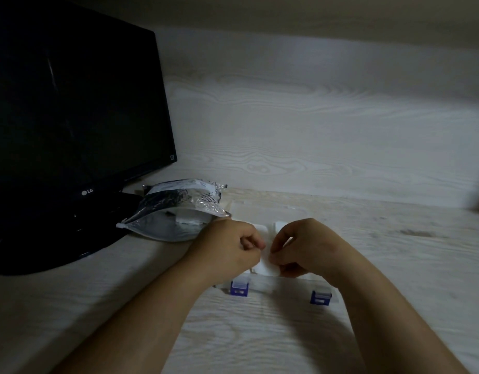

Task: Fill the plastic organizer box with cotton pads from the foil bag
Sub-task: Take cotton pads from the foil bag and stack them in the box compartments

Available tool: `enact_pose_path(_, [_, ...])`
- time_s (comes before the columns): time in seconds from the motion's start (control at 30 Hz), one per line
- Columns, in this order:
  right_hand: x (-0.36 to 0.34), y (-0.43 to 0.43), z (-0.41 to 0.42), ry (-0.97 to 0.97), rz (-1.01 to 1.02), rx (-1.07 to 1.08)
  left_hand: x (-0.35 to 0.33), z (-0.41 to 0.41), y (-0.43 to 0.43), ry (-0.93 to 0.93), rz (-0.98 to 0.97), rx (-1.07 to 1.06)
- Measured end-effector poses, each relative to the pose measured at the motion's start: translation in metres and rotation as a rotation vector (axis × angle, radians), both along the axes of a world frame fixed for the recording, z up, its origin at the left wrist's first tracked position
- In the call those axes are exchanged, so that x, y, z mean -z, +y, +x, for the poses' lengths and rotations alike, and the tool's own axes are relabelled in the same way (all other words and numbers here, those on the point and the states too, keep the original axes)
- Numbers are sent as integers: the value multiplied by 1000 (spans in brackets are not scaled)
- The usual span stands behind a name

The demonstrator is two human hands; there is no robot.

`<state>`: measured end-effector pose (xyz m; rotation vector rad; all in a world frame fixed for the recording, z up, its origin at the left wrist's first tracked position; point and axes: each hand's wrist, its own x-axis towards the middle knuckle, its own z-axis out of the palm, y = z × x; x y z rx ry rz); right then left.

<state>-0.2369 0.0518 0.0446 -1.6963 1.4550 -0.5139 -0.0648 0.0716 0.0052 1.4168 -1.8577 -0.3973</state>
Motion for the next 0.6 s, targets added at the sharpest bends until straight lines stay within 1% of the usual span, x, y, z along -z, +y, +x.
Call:
enact_pose_path(0.13, [2,0,2,37,9,-8,-1,-1,2,-33,34,15])
enact_pose_path(0.27, [4,0,4,65,14,-15,1,0,1,-166,-53,-2])
enact_pose_path(0.43, [3,2,7,68,5,-17,-2,1,2,-290,-38,-36])
enact_pose_path(0.6, [2,4,6,60,-6,-31,-3,2,1,-314,-13,-31])
